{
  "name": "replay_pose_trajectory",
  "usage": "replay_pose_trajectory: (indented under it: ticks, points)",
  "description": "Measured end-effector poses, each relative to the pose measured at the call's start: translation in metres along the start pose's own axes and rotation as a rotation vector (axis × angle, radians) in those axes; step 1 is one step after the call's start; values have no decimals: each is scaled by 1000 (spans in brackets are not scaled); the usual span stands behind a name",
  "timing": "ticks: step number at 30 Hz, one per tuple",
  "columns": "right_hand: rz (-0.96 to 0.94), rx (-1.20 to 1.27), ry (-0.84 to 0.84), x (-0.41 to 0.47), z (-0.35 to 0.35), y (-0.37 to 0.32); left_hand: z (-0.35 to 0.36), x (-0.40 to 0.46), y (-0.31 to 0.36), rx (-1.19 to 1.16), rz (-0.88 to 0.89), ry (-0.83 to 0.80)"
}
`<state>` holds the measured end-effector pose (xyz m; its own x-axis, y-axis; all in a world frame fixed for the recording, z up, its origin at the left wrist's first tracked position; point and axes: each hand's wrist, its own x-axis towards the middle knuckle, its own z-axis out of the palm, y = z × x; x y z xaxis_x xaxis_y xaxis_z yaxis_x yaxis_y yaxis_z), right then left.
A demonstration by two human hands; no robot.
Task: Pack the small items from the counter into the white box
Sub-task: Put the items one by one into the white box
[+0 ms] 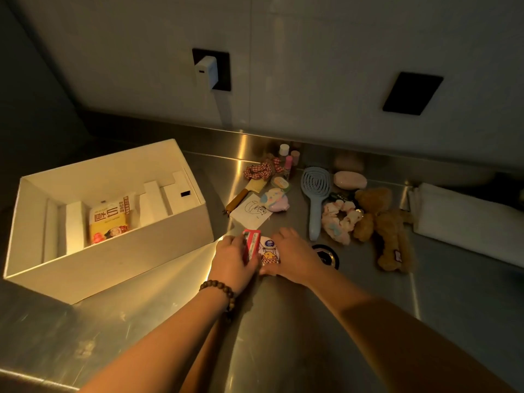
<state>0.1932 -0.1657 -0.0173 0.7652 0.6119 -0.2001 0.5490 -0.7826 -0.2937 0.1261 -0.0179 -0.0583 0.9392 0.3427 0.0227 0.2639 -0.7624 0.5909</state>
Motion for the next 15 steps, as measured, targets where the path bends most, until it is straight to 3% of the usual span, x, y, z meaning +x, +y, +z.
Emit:
replay_pose_trajectory:
  ticks: [3,9,15]
  points:
    - [73,146,47,-9,-11,12,-3,0,9,-16,-5,3]
    - [212,191,153,-39,-19,58,10,-4,43,11,24,-91]
    - [187,226,145,-56,-8,73,19,-4,56,75,-68,-110]
